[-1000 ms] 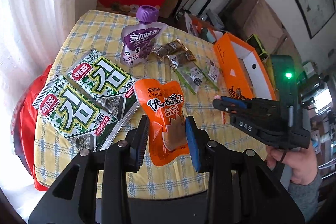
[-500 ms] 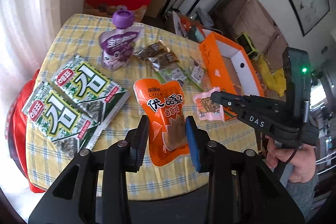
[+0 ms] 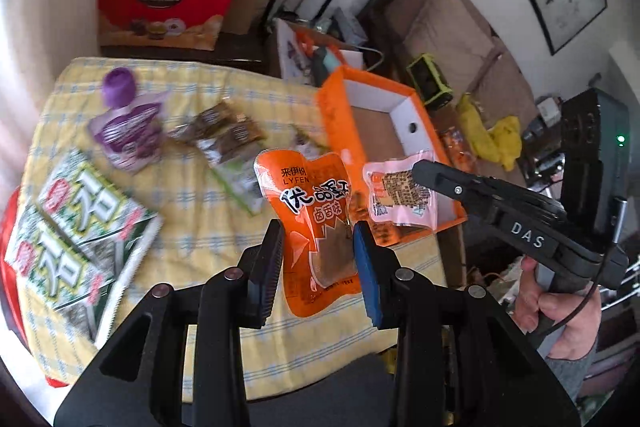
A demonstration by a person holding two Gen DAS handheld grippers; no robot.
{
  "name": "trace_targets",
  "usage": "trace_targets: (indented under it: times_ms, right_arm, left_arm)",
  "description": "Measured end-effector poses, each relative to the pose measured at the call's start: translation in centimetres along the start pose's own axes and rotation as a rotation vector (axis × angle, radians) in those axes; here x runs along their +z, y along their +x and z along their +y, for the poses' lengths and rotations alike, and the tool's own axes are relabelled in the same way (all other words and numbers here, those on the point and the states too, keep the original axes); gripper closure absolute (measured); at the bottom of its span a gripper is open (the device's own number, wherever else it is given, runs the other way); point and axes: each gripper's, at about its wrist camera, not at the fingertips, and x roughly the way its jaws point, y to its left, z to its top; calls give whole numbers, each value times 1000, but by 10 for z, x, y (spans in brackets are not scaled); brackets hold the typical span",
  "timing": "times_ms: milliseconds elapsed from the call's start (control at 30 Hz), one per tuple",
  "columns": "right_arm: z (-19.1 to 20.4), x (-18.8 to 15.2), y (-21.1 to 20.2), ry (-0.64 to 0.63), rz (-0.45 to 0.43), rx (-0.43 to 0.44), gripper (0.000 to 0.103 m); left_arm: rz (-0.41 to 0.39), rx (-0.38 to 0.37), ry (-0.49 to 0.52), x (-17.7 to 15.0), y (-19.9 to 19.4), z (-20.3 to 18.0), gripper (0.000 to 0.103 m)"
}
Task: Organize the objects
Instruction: 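Carry both held snack packs over the orange box with both grippers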
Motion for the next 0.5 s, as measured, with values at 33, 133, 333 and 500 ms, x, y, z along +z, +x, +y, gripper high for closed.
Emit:
trace_targets:
  times_ms: [33, 133, 333, 500]
  right_arm:
    - [-5, 3, -5, 6, -9, -5, 100]
    - [-22, 11, -20, 25, -33, -27, 100]
    - [-67, 23, -27, 91, -48, -104, 100]
    - [-107, 29, -8, 163, -31, -166, 100]
  left_arm:
    - [5, -12, 1, 3, 3, -5, 71]
    - [17, -32, 23, 16, 17, -26, 70]
    - [41, -53, 74, 36, 56, -64, 70]
    - [71, -61, 92, 52, 103, -82, 70]
